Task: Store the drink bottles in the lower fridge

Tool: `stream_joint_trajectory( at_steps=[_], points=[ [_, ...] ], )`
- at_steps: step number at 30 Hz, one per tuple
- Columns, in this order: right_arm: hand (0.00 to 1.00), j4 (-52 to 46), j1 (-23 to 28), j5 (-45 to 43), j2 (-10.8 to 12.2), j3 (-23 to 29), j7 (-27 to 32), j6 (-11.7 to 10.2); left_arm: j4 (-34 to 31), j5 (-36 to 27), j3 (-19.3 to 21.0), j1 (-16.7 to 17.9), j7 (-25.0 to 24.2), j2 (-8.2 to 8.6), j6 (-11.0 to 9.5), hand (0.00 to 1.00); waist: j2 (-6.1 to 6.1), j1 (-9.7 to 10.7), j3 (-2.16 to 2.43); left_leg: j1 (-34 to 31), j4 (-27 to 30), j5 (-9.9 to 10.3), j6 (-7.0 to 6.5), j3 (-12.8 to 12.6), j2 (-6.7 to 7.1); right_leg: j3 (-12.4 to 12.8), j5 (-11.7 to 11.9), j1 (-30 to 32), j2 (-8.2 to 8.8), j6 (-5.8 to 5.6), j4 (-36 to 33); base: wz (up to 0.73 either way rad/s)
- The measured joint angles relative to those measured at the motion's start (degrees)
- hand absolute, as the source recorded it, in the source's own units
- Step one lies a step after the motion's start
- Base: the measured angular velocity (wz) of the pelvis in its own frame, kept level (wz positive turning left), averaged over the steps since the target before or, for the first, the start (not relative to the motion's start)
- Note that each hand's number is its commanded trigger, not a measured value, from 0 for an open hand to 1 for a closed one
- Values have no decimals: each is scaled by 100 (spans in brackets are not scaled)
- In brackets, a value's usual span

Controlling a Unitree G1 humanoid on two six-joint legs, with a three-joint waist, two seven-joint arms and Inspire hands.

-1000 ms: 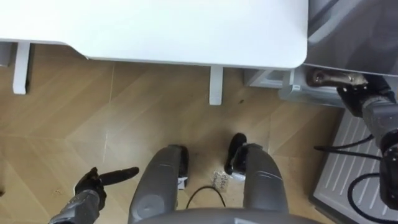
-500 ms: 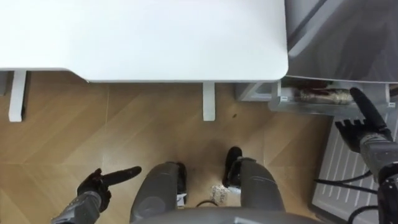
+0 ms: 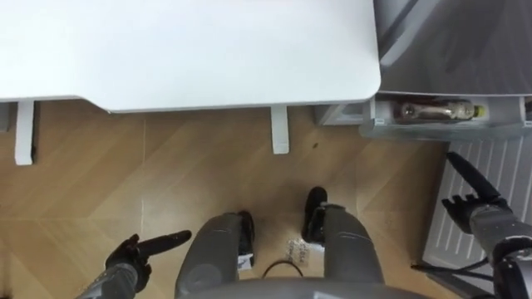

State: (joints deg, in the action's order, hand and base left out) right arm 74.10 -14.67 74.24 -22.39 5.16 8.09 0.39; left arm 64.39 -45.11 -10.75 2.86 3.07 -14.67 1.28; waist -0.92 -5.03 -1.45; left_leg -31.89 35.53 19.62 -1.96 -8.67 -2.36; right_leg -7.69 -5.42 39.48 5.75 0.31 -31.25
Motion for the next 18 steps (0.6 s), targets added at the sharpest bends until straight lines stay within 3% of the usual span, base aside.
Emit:
stream_joint_trajectory(
  at_steps=[9,18],
  points=[
    [0,-75,-483,136,-1,-3,341,-15,-21,72,-29,-6,73,20,8,0,86,-17,-49,-526,354,61,-4,-19,5,6,-27,542,57,45,-392,0],
    [0,-704,-674,964,-21,-53,409,-79,-54,77,-146,-52,380,-42,-11,0,61,26,-64,-1708,1716,475,6,-40,0,160,-590,1845,263,160,-1887,7]
  ],
)
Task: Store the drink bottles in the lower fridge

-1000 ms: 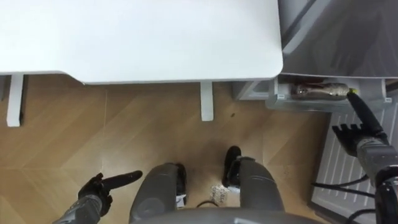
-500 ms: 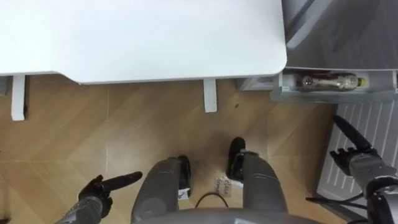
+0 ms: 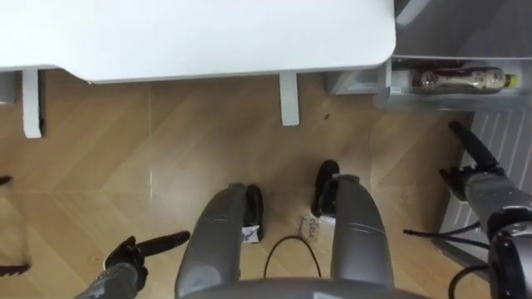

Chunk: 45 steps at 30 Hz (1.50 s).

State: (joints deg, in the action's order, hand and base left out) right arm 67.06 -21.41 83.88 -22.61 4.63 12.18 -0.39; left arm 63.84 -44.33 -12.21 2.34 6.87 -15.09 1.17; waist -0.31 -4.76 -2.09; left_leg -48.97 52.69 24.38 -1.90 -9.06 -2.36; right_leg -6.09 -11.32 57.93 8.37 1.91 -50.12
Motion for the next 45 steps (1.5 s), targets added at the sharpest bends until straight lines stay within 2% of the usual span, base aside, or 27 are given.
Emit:
stream_joint_trajectory(
  at_steps=[2,3,5,7,12,14,18,23,31,40,45],
  points=[
    [0,-82,-76,245,-34,-1,-154,-43,-61,4,-62,3,49,-72,-31,0,-22,28,-2,-306,481,207,66,74,-5,-5,-225,310,65,28,-499,15],
    [0,-84,-111,306,-39,-1,-184,-60,-98,4,-62,3,51,-97,-26,0,-29,16,-6,-394,594,242,81,108,-4,-9,-270,378,70,26,-609,19],
    [0,-101,-250,591,-58,4,-318,-91,-235,19,-62,10,177,-148,-33,0,-138,11,-38,-710,1026,384,120,163,-16,-5,-400,701,103,97,-1025,11],
    [0,-154,-399,745,-90,16,-450,-96,-292,18,-74,19,248,-143,-18,0,-162,5,-46,-952,1313,465,125,200,-53,-30,-479,915,114,96,-1261,2],
    [0,-213,-753,911,-135,127,-687,-145,-552,160,-94,27,377,-145,25,0,-173,-3,-40,-1342,1780,574,63,227,-138,-88,-530,1239,153,100,-1593,0],
    [0,-266,-767,977,-136,130,-735,-148,-657,309,-94,33,376,-151,24,0,-168,-28,-39,-1450,1901,603,32,233,-199,-156,-498,1306,170,157,-1609,-12],
    [0,-320,-782,1169,-158,132,-736,-216,-703,388,-94,39,385,-170,24,0,-161,-18,-34,-1569,1995,619,-2,207,-202,-149,-486,1443,244,140,-1691,-1],
    [0,-357,-780,1272,-184,127,-736,-222,-872,378,-95,151,358,-204,19,0,-153,-18,-32,-1530,2016,647,-50,117,-197,-55,-478,1473,255,93,-1763,-1],
    [0,-456,-781,1269,-201,117,-715,-215,-889,348,-214,163,329,-207,13,0,-114,-38,-28,-1482,2016,644,-50,34,-195,-52,-475,1493,346,101,-1815,-1],
    [0,-493,-782,1282,-213,106,-689,-250,-1095,333,-225,500,262,-225,-2,0,-110,-102,-31,-1463,2003,643,-48,-1,-202,-60,-483,1517,398,116,-1846,-1],
    [0,-493,-782,1240,-213,99,-648,-378,-1102,338,-231,535,237,-228,-32,0,-88,-209,-36,-1487,1958,603,-4,23,-190,-212,-505,1493,626,152,-1795,0]
  ],
)
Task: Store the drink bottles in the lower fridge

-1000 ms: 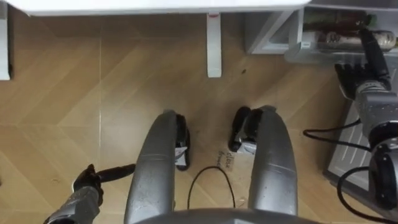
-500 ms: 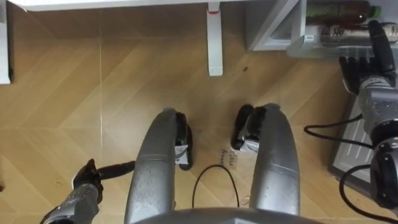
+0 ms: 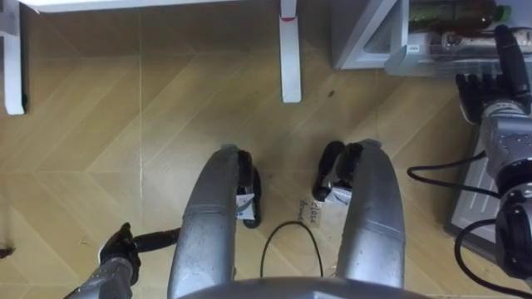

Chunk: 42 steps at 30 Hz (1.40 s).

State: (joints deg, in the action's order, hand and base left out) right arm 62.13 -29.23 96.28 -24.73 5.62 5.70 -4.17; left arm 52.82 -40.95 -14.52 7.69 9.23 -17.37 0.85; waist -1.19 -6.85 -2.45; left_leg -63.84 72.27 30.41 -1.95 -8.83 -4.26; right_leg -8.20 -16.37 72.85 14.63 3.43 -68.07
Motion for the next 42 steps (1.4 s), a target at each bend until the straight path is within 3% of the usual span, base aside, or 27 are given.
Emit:
stream_joint_trajectory(
  at_steps=[4,6,10,14,19,20,22,24,28,35,42],
  points=[
    [0,-36,0,-1,-78,12,359,-127,-111,-2,109,320,-102,-29,-95,0,69,-149,21,28,-118,-31,42,136,19,-280,-4,-170,174,8,157,9],
    [0,-37,1,2,-132,13,585,-149,-160,2,109,513,-118,-105,-96,0,69,-144,21,111,-245,-131,34,164,109,-372,-13,-290,309,24,202,32],
    [0,-63,1,4,-209,9,1184,-311,-214,49,294,809,-173,-165,-129,0,67,-288,20,353,-678,-370,127,257,240,-499,-9,-589,387,32,470,27],
    [0,-63,-29,7,-276,27,1539,-332,-77,187,608,841,-310,-185,-209,0,60,-346,16,554,-1064,-568,229,454,389,-778,-26,-911,519,135,677,32],
    [0,-64,-332,23,-332,9,1561,-316,176,295,781,866,-367,-190,-259,0,62,-330,15,709,-1281,-680,366,656,409,-1105,-128,-1193,629,300,755,21],
    [0,-78,-336,6,-335,-77,1560,-186,255,297,779,870,-371,-192,-257,0,60,-298,15,785,-1304,-693,392,699,410,-1161,-168,-1302,642,305,760,19],
    [0,-88,-347,-20,-334,-185,1573,-168,245,287,777,868,-393,-211,-289,0,49,-313,8,818,-1337,-722,411,776,410,-1289,-221,-1410,690,348,789,23],
    [0,-88,-360,-19,-354,-179,1612,-229,247,281,776,873,-420,-216,-332,0,43,-350,3,798,-1405,-786,414,794,398,-1403,-240,-1455,760,326,831,26],
    [0,-113,-411,-19,-407,-153,1811,-412,251,285,777,923,-450,-236,-345,0,35,-474,-1,790,-1496,-824,436,795,398,-1579,-324,-1534,927,161,839,17],
    [0,-140,-458,-16,-406,-172,1863,-656,251,278,776,988,-471,-265,-447,0,38,-633,1,725,-1508,-933,418,837,396,-1747,-319,-1574,1029,139,852,4],
    [0,-321,-459,52,-407,-181,1860,-712,264,223,749,988,-490,-351,-509,0,31,-688,-3,729,-1513,-934,417,831,371,-1771,-304,-1645,1044,114,871,9]
  ],
)
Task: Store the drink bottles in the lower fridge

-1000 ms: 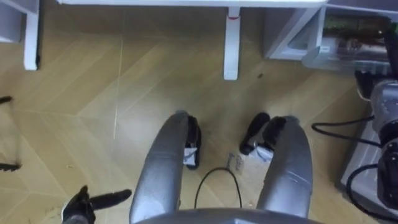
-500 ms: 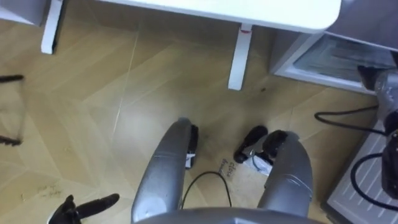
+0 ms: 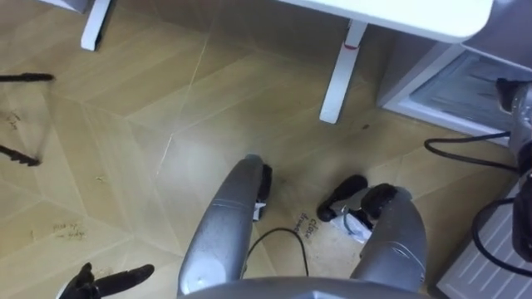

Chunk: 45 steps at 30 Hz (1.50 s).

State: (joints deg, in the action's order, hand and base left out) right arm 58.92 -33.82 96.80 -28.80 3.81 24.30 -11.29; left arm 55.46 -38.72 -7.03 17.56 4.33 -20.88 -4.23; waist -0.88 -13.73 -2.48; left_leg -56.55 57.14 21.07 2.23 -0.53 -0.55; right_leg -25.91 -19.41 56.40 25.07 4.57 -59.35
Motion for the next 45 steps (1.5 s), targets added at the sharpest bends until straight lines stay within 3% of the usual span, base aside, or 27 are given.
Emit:
stream_joint_trajectory(
  at_steps=[6,11,14,21,24,27,29,33,35,36,40,45],
  points=[
    [0,0,-9,102,5,25,-82,9,14,-9,-31,-3,-37,-1,1,0,-12,-68,3,0,-101,-17,-22,-3,-10,-104,64,-47,-6,-109,167,-4],
    [0,61,-9,223,16,98,-179,-32,12,-10,-263,-5,-50,-4,2,0,-7,-54,3,20,-243,-187,-29,-6,-9,-179,138,-101,-27,-224,290,1],
    [0,149,-7,242,55,205,-274,-41,13,-148,-325,-4,-50,-4,1,0,11,-56,2,42,-263,-190,-31,10,-49,-180,152,-153,-119,-223,364,1],
    [0,149,-7,242,156,242,-371,-128,25,-226,-611,-15,-49,-2,4,0,31,-28,-5,44,-285,-191,-32,9,-52,-178,160,-162,-148,-235,419,-2],
    [0,149,-2,234,155,252,-402,-154,31,-223,-722,-78,-44,-1,23,0,42,-11,-9,63,-396,-194,-31,9,-21,-157,200,-163,-163,-297,510,6],
    [0,430,16,184,152,234,-657,-162,64,-223,-891,-164,-61,4,57,0,157,-38,-55,275,-521,-273,-37,68,9,-140,294,-388,-258,-245,657,7],
    [0,767,20,20,150,187,-1010,-71,52,-224,-908,-165,-121,5,113,0,176,-46,-49,407,-711,-280,-25,79,-4,-53,318,-480,-417,-240,847,6],
    [0,1430,135,-369,11,-68,-1609,304,4,-230,-888,-163,-213,-21,280,0,149,-49,-48,537,-853,-357,-10,109,-32,-80,445,-637,-503,-127,1012,9],
    [0,1675,221,-642,-79,-248,-1846,535,-7,-232,-874,-181,-235,-22,314,0,83,-30,-55,588,-962,-478,-28,106,-48,-121,547,-696,-535,49,1121,2],
    [0,1696,277,-744,-94,-266,-1880,600,-13,-231,-841,-191,-235,-22,321,0,68,-28,-63,627,-988,-487,-27,103,-48,-125,563,-733,-535,70,1137,4],
    [0,2100,359,-1597,-105,-625,-2121,1026,-25,-218,-522,-314,-250,-58,339,0,-70,9,-77,1026,-1282,-518,28,101,-85,-175,586,-1121,-648,-16,1414,-1],
    [0,2202,678,-2376,-84,-760,-2424,1254,50,-218,-424,-384,-280,-33,352,0,-90,43,-66,1521,-1401,-412,-8,170,-201,-231,720,-1692,-913,-64,1829,-11]
  ],
)
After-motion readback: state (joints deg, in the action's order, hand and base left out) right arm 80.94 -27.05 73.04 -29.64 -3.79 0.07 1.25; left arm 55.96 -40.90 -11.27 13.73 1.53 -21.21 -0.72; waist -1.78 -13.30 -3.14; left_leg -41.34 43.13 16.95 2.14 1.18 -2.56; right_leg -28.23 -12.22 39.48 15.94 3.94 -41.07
